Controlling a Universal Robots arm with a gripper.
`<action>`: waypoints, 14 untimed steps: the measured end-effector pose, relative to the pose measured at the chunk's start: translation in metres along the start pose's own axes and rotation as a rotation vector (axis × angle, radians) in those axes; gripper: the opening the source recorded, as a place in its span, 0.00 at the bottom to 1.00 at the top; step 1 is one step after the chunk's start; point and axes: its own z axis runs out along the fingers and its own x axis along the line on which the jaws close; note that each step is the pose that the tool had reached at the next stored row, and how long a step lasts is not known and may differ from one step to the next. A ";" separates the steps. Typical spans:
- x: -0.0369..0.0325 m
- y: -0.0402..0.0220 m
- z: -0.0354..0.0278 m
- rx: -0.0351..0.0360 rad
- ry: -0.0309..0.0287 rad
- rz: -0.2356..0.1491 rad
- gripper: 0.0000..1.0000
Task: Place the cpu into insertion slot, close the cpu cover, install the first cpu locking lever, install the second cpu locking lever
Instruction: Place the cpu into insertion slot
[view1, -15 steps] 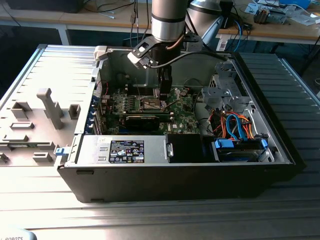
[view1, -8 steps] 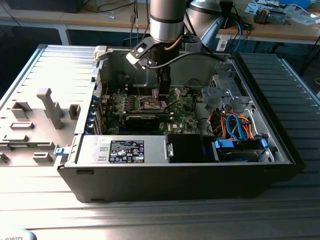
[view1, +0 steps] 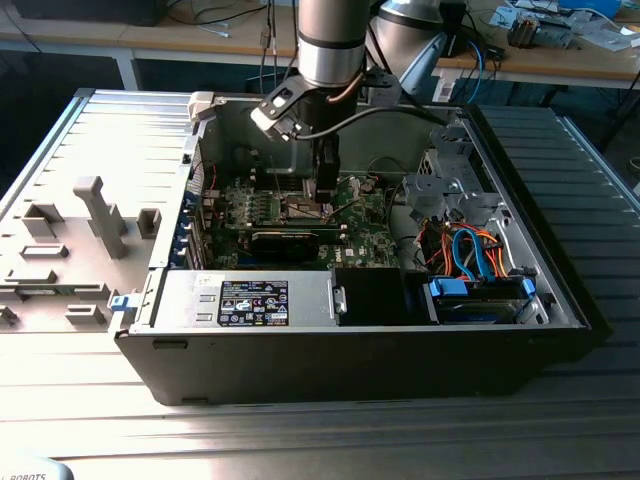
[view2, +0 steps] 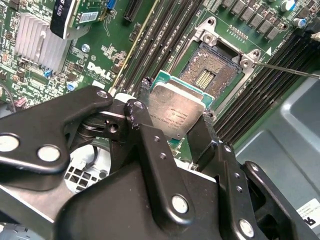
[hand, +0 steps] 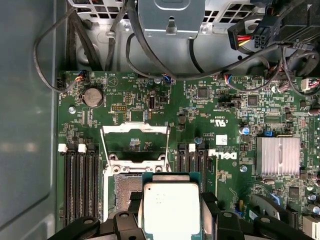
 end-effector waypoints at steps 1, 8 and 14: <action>0.0000 -0.0002 0.0003 0.0000 0.0000 0.000 0.54; 0.0001 -0.0012 0.0026 0.0000 0.0000 0.000 0.54; 0.0003 -0.0015 0.0047 -0.0001 0.0000 -0.001 0.54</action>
